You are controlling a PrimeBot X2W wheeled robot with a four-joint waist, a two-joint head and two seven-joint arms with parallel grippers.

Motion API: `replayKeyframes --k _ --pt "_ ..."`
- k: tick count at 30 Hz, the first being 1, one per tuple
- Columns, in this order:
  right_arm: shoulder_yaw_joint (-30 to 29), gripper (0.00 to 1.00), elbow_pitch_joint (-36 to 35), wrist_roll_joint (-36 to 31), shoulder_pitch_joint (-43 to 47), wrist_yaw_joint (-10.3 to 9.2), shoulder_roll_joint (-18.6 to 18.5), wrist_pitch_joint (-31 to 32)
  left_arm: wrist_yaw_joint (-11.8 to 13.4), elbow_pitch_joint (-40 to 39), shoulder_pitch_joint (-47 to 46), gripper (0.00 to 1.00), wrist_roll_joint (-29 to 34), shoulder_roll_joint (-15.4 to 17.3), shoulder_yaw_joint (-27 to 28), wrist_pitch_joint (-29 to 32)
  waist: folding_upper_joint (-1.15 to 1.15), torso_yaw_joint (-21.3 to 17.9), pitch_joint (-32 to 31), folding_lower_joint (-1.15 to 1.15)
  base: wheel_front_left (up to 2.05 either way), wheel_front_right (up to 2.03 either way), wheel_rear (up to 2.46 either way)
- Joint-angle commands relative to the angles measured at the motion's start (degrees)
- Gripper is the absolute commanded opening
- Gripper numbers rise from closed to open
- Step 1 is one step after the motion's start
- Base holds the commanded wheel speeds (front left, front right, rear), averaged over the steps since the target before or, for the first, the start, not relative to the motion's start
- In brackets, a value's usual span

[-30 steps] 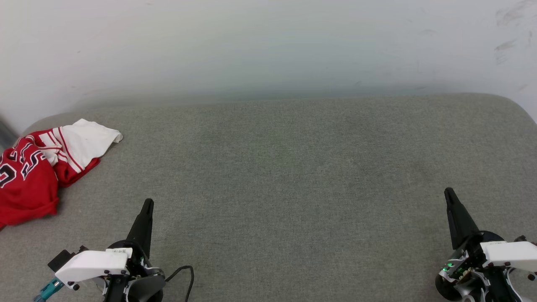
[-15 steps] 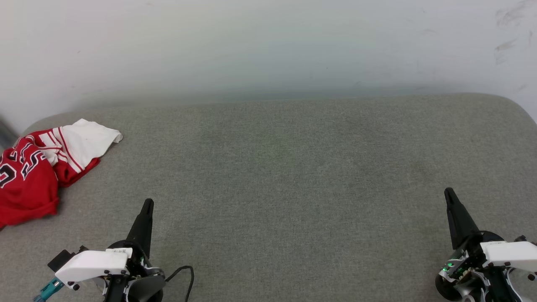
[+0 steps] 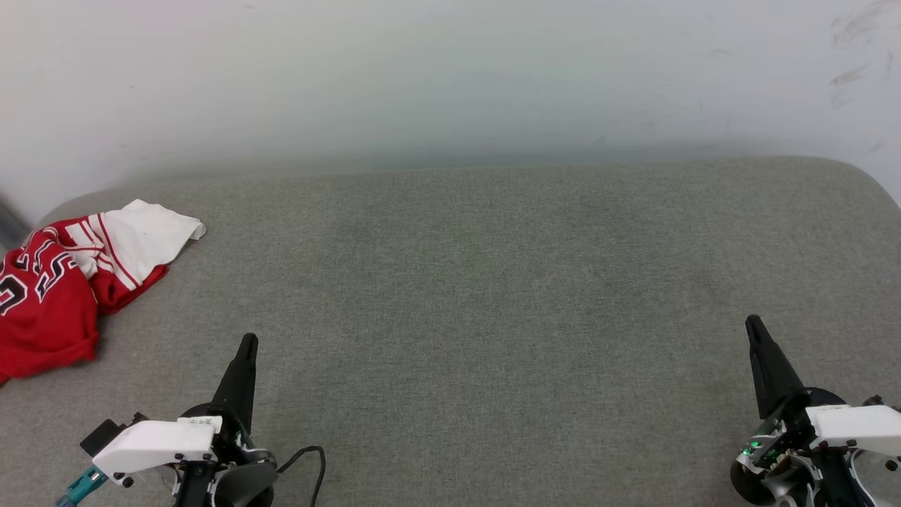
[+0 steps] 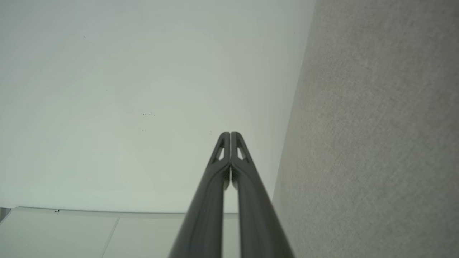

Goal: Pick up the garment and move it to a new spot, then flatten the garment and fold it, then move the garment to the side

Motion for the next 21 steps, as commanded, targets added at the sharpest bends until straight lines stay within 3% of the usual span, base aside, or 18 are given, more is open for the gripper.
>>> replayKeyframes --k 1,5,6,15,21 --pt "0.0 0.0 0.0 0.0 -0.8 -0.03 0.2 -0.1 -0.3 -0.1 -0.4 0.0 0.3 -0.1 0.2 0.0 0.0 0.0 0.0 0.0 0.0 0.0 0.0" --pt "0.0 0.0 0.0 0.0 -0.8 -0.03 0.2 -0.1 -0.3 -0.1 -0.4 0.0 0.3 -0.1 0.2 0.0 0.0 0.0 0.0 0.0 0.0 0.0 0.0" --pt "0.0 1.0 0.0 0.0 0.0 0.0 0.0 0.0 0.0 0.0 0.0 1.0 0.0 0.0 0.0 0.0 0.0 0.0 0.0 0.0 0.0 0.0 0.0" --pt "0.3 1.0 1.2 -0.6 2.1 -0.02 0.0 -1.6 0.1 0.4 1.9 1.0 0.7 -0.2 -0.4 -1.7 0.0 0.0 0.0 0.0 0.0 0.0 0.0" --pt "0.0 1.0 0.4 -5.0 2.5 -0.02 0.0 -3.3 0.6 -0.8 2.0 1.0 5.9 -0.1 0.5 -3.4 0.0 0.0 0.1 0.0 0.0 0.0 0.0"
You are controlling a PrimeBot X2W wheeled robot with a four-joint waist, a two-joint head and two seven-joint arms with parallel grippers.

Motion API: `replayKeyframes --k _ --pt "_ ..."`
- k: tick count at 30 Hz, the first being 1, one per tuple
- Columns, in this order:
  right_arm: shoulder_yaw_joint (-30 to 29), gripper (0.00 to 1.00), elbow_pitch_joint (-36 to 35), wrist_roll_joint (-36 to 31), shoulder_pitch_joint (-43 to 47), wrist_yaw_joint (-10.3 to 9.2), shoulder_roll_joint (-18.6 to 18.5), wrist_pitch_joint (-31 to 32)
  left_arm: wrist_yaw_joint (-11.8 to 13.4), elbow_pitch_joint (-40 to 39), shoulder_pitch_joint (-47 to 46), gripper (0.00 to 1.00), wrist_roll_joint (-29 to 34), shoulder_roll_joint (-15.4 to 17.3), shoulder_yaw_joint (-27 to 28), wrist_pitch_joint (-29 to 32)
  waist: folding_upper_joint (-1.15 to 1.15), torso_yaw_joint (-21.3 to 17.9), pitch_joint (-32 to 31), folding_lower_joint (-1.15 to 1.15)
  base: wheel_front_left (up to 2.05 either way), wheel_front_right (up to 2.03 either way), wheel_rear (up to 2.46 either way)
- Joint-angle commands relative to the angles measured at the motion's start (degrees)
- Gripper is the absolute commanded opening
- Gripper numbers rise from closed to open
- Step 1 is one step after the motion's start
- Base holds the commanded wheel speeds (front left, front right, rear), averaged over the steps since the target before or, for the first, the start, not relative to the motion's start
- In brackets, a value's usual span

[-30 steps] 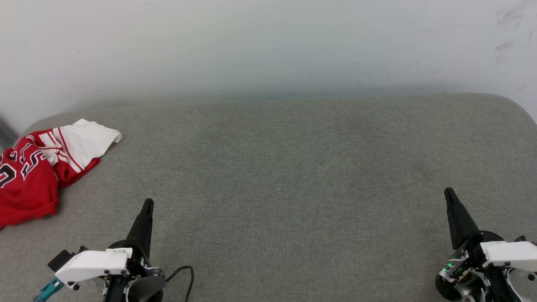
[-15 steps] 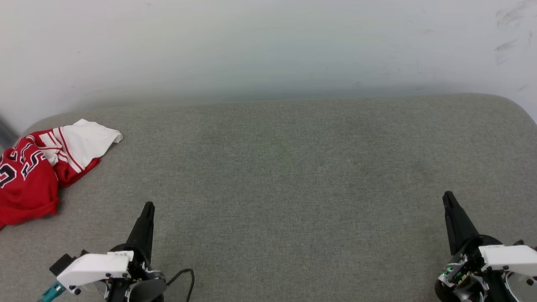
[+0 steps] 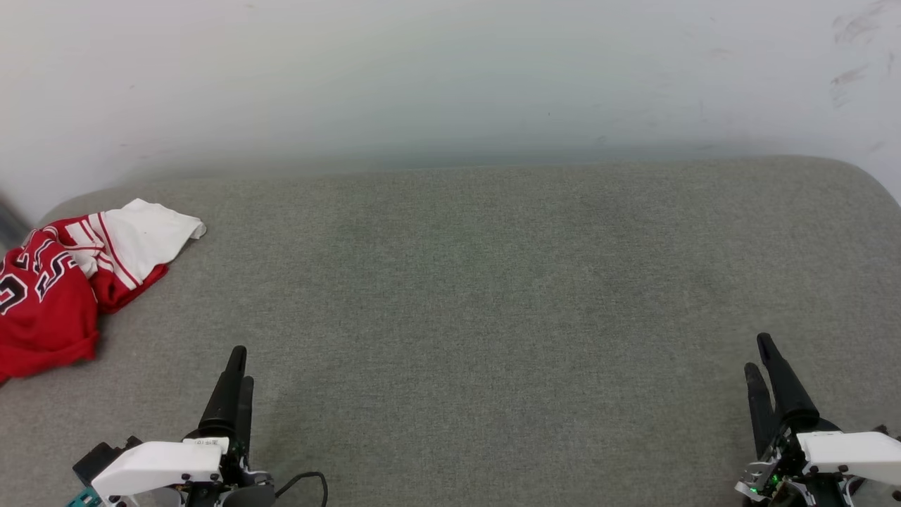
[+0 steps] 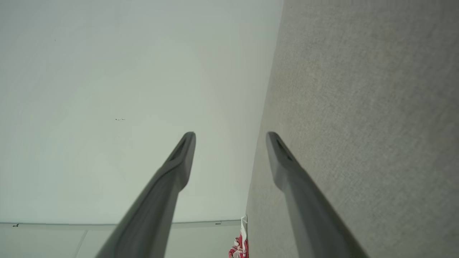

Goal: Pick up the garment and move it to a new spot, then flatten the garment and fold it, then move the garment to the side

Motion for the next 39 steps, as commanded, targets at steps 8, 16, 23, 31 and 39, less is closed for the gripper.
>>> replayKeyframes --k 8,16,23,31,39 --pt "-1.2 1.0 -4.2 -10.5 0.0 0.0 0.0 -2.6 2.8 -5.0 -0.3 1.0 11.8 0.1 -0.1 -2.5 0.0 0.1 0.2 0.0 0.0 0.0 0.0" --pt "-0.6 1.0 -8.3 -22.0 0.8 0.0 0.0 -4.5 5.8 -7.6 0.7 1.0 21.9 0.1 -0.8 -4.4 0.0 0.1 0.3 0.0 0.0 0.0 0.0" --pt "1.2 1.0 -11.1 -32.3 1.7 0.01 0.0 -6.0 7.6 -9.1 1.5 1.0 30.8 0.2 -1.9 -6.0 0.0 0.1 0.4 0.0 0.0 0.0 0.0" --pt "2.7 1.0 -13.0 -42.3 3.0 0.01 0.0 -7.7 9.6 -10.2 2.4 1.0 40.7 0.5 -4.3 -7.6 0.0 0.2 0.4 0.0 0.0 0.0 0.0" --pt "3.6 1.0 -14.5 -52.8 4.3 0.01 0.0 -9.6 12.6 -11.5 3.2 1.0 49.6 2.4 -8.3 -9.4 0.0 0.3 0.5 0.0 0.0 0.0 0.0"
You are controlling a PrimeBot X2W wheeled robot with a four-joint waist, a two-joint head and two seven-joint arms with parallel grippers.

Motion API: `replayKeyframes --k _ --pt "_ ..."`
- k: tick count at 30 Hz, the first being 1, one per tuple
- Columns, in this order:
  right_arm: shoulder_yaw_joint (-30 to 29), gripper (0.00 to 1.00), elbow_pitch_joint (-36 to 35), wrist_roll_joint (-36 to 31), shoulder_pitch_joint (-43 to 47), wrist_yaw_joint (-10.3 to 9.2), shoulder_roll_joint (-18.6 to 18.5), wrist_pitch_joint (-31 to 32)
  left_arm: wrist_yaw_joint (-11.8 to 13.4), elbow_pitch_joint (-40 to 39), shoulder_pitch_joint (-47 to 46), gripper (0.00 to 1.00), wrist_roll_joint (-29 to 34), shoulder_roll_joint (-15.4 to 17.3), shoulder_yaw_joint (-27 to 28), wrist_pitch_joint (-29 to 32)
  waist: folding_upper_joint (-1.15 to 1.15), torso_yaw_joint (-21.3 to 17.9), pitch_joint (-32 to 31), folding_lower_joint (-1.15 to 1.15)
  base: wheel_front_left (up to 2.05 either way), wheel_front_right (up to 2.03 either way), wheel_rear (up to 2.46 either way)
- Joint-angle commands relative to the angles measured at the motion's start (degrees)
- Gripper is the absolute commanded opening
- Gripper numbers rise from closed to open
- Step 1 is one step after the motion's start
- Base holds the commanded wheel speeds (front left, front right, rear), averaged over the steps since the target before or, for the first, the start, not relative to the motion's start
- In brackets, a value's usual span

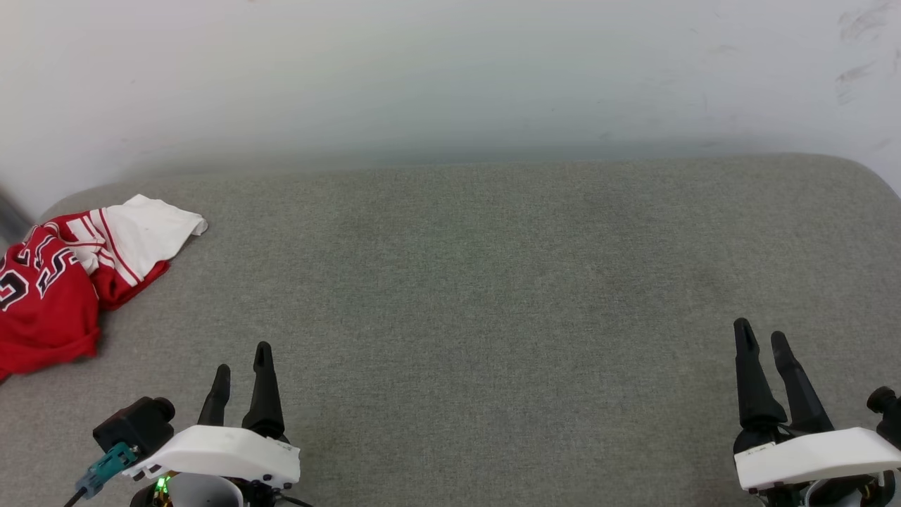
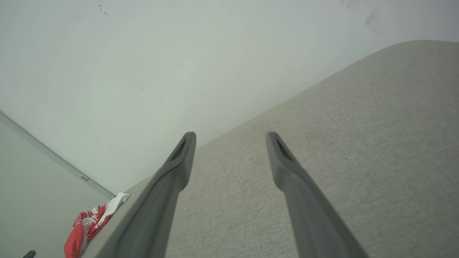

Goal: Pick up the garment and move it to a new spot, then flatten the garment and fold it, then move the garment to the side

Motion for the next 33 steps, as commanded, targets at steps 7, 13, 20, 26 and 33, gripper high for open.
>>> replayKeyframes --k 7,13,20,26,33 --pt "0.5 1.0 -2.4 -8.2 0.8 0.01 0.0 -1.8 2.7 -2.0 0.5 1.0 6.5 2.1 -2.7 -1.8 0.0 -0.1 0.0 0.0 0.0 0.0 0.0" --pt "0.5 1.0 -3.0 -12.2 1.4 0.01 0.0 -2.8 4.4 -2.9 0.8 1.0 10.1 3.0 -4.5 -2.7 0.0 -0.1 0.0 0.0 0.0 0.0 0.0" --pt "0.7 1.0 -3.9 -16.3 2.0 0.01 0.0 -3.7 5.9 -3.9 1.1 1.0 13.6 3.7 -5.9 -3.6 0.0 0.0 0.0 0.0 0.0 0.0 0.0" --pt "0.9 1.0 -4.6 -19.5 2.5 0.01 0.0 -4.6 6.8 -4.9 1.7 1.0 16.6 4.1 -6.8 -4.5 0.0 0.2 0.0 0.0 0.0 0.0 0.0" --pt "1.1 1.0 -6.0 -23.0 3.3 0.01 0.0 -5.6 6.3 -5.8 2.3 1.0 19.4 4.2 -7.1 -5.4 0.0 0.2 0.1 0.0 0.0 0.0 0.0"
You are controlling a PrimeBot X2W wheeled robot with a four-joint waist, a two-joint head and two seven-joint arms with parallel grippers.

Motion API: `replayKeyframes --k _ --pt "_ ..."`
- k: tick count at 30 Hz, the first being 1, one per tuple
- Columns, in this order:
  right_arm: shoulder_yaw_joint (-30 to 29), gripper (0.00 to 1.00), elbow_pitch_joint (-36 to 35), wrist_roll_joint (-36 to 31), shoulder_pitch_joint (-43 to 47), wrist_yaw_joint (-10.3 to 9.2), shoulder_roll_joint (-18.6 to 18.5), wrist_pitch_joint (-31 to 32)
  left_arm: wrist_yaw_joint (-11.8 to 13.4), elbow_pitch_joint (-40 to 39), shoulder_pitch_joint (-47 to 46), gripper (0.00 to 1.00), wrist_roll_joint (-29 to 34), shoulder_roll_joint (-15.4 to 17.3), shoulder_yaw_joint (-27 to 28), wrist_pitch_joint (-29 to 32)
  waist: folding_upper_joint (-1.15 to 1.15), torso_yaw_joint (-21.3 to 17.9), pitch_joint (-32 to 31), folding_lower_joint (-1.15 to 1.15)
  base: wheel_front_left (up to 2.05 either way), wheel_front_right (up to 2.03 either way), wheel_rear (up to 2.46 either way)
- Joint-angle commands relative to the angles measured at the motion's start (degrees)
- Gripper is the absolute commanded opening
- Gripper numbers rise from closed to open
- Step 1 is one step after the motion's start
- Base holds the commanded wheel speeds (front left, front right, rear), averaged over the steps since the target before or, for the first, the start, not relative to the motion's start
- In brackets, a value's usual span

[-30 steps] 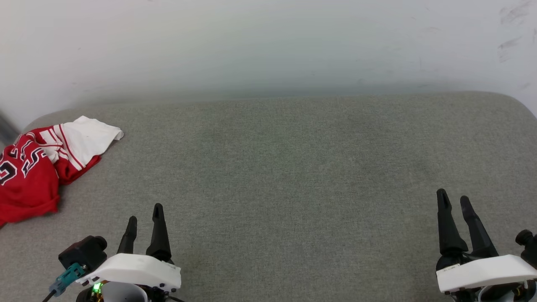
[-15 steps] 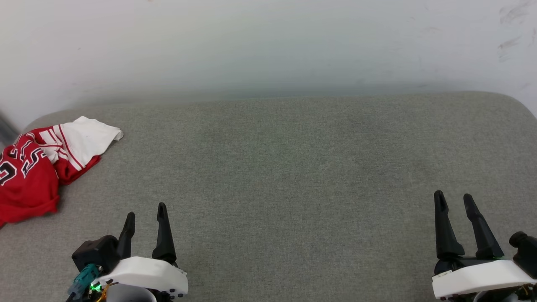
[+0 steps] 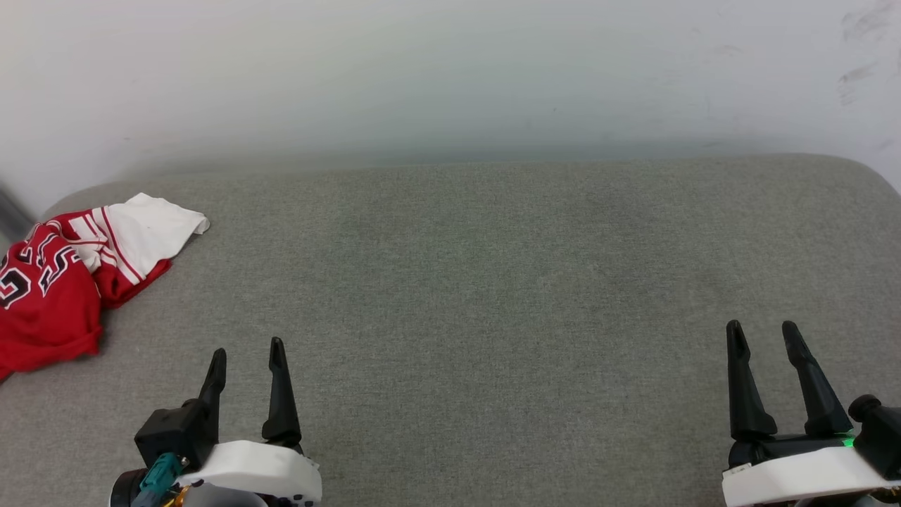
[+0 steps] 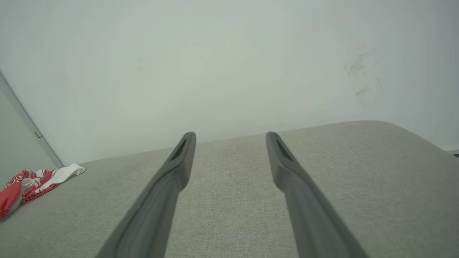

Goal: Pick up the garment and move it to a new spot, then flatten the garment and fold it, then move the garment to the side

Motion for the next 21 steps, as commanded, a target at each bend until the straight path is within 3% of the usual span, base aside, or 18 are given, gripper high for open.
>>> replayKeyframes --k 1,21 --pt "0.0 1.0 -0.9 -1.2 0.6 0.0 0.0 -0.6 -0.3 -0.9 0.2 1.0 1.3 0.1 0.1 -0.6 0.0 0.0 0.0 0.0 0.0 0.0 0.0" --pt "0.1 1.0 -0.2 -7.2 2.7 0.0 0.0 -3.0 -4.5 0.3 2.6 1.0 10.3 -2.9 3.3 -3.0 0.0 0.2 0.1 0.0 0.0 0.0 0.0"
